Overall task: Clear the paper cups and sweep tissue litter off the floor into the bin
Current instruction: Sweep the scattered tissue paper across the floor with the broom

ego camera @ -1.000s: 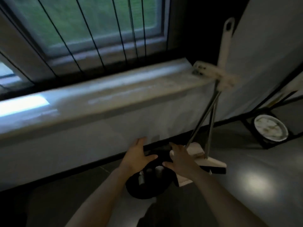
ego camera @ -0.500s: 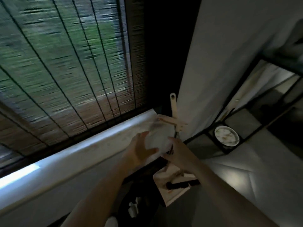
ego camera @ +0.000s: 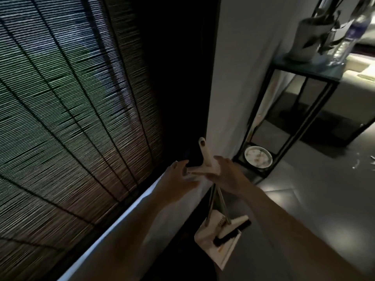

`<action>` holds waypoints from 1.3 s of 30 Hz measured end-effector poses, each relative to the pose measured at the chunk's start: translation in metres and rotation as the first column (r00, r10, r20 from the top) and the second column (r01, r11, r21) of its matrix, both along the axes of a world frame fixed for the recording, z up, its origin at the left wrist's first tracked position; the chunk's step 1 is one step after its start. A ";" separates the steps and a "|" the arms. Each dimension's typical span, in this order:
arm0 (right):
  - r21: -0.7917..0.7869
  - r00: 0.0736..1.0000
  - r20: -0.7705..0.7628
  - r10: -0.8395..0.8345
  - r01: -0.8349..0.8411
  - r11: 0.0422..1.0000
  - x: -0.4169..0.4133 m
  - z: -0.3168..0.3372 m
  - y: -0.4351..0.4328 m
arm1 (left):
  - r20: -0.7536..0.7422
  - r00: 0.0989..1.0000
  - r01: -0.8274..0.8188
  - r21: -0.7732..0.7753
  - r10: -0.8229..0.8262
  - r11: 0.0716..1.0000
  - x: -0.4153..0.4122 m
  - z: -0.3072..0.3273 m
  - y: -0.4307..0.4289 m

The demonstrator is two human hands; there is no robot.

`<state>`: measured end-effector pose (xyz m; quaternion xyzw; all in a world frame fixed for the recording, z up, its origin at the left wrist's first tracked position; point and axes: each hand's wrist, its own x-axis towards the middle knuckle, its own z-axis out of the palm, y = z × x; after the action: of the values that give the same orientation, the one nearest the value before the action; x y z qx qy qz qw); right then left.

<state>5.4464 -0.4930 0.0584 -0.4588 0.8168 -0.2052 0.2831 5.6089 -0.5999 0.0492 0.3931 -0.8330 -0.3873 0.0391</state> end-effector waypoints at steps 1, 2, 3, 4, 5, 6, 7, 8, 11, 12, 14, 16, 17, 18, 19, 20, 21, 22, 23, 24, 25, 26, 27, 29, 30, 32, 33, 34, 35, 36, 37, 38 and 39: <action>-0.007 1.000 -0.002 0.001 -0.001 1.000 -0.003 0.000 -0.006 | -0.006 1.000 -0.003 0.011 0.003 1.000 -0.002 0.000 -0.003; -0.014 1.000 -0.005 0.006 -0.006 1.000 -0.007 -0.001 -0.012 | -0.014 1.000 -0.017 0.017 0.018 1.000 -0.005 -0.001 -0.005; -0.015 1.000 -0.016 0.019 -0.019 1.000 -0.012 -0.002 -0.018 | -0.009 0.999 -0.033 0.019 0.033 0.999 -0.007 -0.001 -0.006; -0.013 0.999 -0.028 0.035 -0.035 0.999 -0.017 -0.004 -0.025 | -0.009 0.999 -0.045 0.023 0.046 0.999 -0.010 -0.004 -0.008; -0.008 0.998 -0.035 0.053 -0.053 0.999 -0.020 -0.005 -0.032 | -0.004 0.998 -0.059 0.025 0.059 0.998 -0.013 -0.006 -0.010; 0.001 0.997 -0.030 0.066 -0.066 0.998 -0.024 -0.006 -0.039 | -0.006 0.997 -0.072 0.026 0.072 0.997 -0.016 -0.008 -0.010; 0.002 0.996 -0.019 0.087 -0.087 0.996 -0.028 -0.007 -0.044 | -0.006 0.996 -0.087 0.019 0.087 0.996 -0.019 -0.009 -0.008; -0.003 0.993 -0.002 0.115 -0.115 0.993 -0.032 -0.009 -0.050 | -0.007 0.993 -0.116 0.008 0.116 0.993 -0.022 -0.011 -0.007; 0.005 0.980 0.057 0.192 -0.193 0.981 -0.046 -0.013 -0.060 | -0.019 0.968 -0.251 0.005 0.251 0.968 -0.033 -0.013 0.003; 0.010 0.973 0.061 0.221 -0.222 0.975 -0.051 -0.014 -0.062 | -0.023 0.960 -0.278 -0.004 0.278 0.960 -0.036 -0.012 0.006; -0.003 0.965 0.030 0.262 -0.262 0.965 -0.060 -0.015 -0.065 | -0.006 0.951 -0.310 0.015 0.311 0.950 -0.042 -0.014 0.011; -0.016 0.961 0.005 0.275 -0.275 0.961 -0.067 -0.016 -0.066 | -0.035 0.934 -0.354 0.025 0.355 0.935 -0.046 -0.019 0.016; -0.024 0.958 -0.001 0.288 -0.288 0.957 -0.069 -0.016 -0.067 | -0.023 0.927 -0.375 -0.011 0.374 0.927 -0.048 -0.016 0.022; -0.031 0.951 -0.011 0.310 -0.310 0.950 -0.071 -0.015 -0.067 | -0.019 0.913 -0.408 -0.025 0.407 0.913 -0.050 -0.013 0.027; -0.033 0.943 -0.018 0.333 -0.334 0.942 -0.074 -0.014 -0.067 | -0.024 0.897 -0.443 -0.041 0.442 0.896 -0.052 -0.011 0.032; -0.039 0.934 -0.023 0.357 -0.358 0.933 -0.077 -0.014 -0.067 | -0.034 0.881 -0.473 -0.051 0.472 0.879 -0.053 -0.009 0.036; -0.048 0.924 -0.024 0.381 -0.382 0.923 -0.080 -0.012 -0.067 | -0.028 0.877 -0.480 -0.078 0.479 0.874 -0.054 -0.010 0.040; -0.053 0.912 -0.023 0.409 -0.409 0.911 -0.084 -0.010 -0.066 | -0.032 0.872 -0.490 -0.087 0.489 0.868 -0.056 -0.006 0.046; -0.055 0.899 -0.022 0.436 -0.437 0.898 -0.088 -0.008 -0.066 | -0.028 0.858 -0.513 -0.083 0.513 0.854 -0.058 -0.003 0.053; -0.055 0.886 -0.030 0.464 -0.465 0.884 -0.092 -0.005 -0.064 | -0.038 0.833 -0.553 -0.060 0.552 0.831 -0.059 0.001 0.060; -0.054 0.871 -0.039 0.490 -0.492 0.869 -0.097 -0.003 -0.062 | -0.045 0.807 -0.591 -0.061 0.589 0.804 -0.062 0.002 0.068; -0.064 0.855 -0.042 0.517 -0.519 0.853 -0.101 -0.001 -0.059 | -0.058 0.782 -0.624 -0.070 0.621 0.778 -0.064 0.003 0.076; -0.080 0.839 -0.039 0.543 -0.544 0.835 -0.104 0.000 -0.057 | -0.059 0.758 -0.652 -0.083 0.650 0.753 -0.066 0.004 0.086; -0.099 0.794 -0.023 0.608 -0.607 0.789 -0.108 0.003 -0.052 | -0.067 0.714 -0.700 -0.095 0.697 0.707 -0.070 0.006 0.106; -0.102 0.769 -0.027 0.639 -0.638 0.763 -0.109 0.003 -0.050 | -0.066 0.692 -0.722 -0.097 0.719 0.686 -0.072 0.008 0.115; -0.077 0.707 -0.042 0.706 -0.706 0.704 -0.109 0.007 -0.049 | -0.069 0.649 -0.760 -0.102 0.758 0.642 -0.075 0.010 0.129; -0.060 0.669 -0.043 0.742 -0.743 0.667 -0.110 0.006 -0.051 | -0.071 0.624 -0.781 -0.094 0.778 0.618 -0.077 0.011 0.135; -0.045 0.625 -0.045 0.779 -0.780 0.624 -0.110 0.007 -0.054 | -0.071 0.599 -0.800 -0.087 0.797 0.593 -0.079 0.013 0.141; -0.018 0.584 -0.042 0.810 -0.812 0.584 -0.111 0.008 -0.057 | -0.074 0.574 -0.818 -0.093 0.815 0.568 -0.081 0.014 0.145; -0.005 0.542 -0.049 0.839 -0.840 0.542 -0.113 0.009 -0.062 | -0.079 0.548 -0.835 -0.100 0.833 0.541 -0.084 0.014 0.147; 0.007 0.493 -0.076 0.867 -0.869 0.495 -0.114 0.012 -0.068 | -0.086 0.517 -0.855 -0.105 0.851 0.509 -0.087 0.014 0.147; 0.020 0.433 -0.116 0.894 -0.899 0.438 -0.116 0.015 -0.076 | -0.096 0.481 -0.876 -0.102 0.872 0.472 -0.091 0.014 0.147; 0.033 0.365 -0.169 0.915 -0.926 0.376 -0.117 0.018 -0.085 | -0.105 0.445 -0.895 -0.094 0.889 0.437 -0.096 0.013 0.145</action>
<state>5.3293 -0.5783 0.0766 -0.8603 0.4341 -0.0024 0.2675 5.5127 -0.4551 0.0624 0.7611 -0.5244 -0.2592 0.2801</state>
